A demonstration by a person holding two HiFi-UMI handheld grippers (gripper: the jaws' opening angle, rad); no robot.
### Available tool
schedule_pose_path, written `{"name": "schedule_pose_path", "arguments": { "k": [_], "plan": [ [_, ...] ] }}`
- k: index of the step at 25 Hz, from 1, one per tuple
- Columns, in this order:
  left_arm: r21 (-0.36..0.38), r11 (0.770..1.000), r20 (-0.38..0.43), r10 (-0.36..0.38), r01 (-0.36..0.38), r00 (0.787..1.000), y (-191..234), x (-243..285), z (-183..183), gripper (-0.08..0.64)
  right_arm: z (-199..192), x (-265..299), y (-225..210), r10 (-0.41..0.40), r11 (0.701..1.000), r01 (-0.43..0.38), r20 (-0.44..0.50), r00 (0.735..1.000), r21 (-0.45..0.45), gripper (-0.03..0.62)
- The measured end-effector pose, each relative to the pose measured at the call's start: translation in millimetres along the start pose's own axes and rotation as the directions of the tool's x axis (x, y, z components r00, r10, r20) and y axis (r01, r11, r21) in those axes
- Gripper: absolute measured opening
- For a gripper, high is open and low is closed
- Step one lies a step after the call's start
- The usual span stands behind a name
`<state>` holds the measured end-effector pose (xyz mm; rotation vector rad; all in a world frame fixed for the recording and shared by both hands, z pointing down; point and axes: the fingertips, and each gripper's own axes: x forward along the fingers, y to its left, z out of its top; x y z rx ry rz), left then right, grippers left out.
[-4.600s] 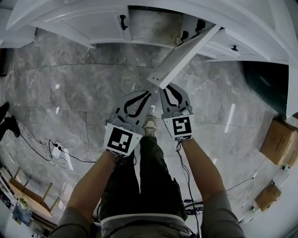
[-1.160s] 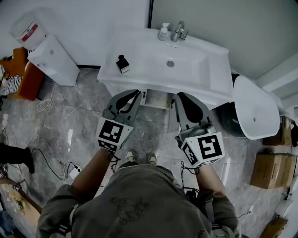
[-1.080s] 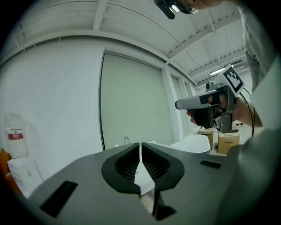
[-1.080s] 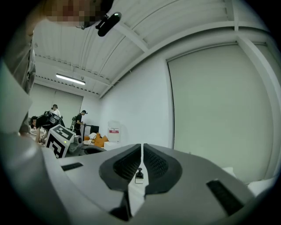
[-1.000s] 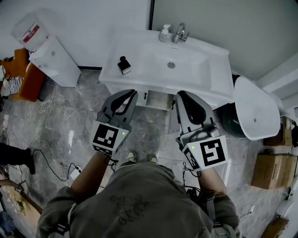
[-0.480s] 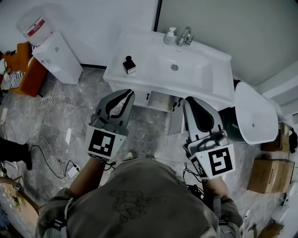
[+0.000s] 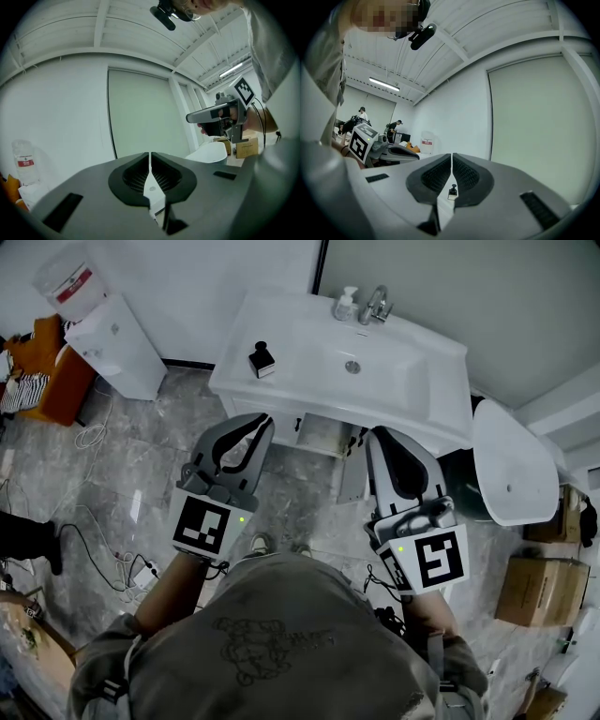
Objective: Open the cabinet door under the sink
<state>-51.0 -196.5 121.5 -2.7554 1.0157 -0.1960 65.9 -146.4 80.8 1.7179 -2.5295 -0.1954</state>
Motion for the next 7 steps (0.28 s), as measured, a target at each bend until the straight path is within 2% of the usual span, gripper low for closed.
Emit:
{"name": "schedule_pose_path", "arguments": {
  "k": [7],
  "plan": [
    [-0.002, 1.000, -0.001, 0.002, -0.002, 1.000, -2.5, -10.5, -3.3, 0.028, 0.5, -6.4, 8.0, -0.010, 1.000, 0.010, 0.006, 1.000, -0.002, 0.034]
  ]
}}
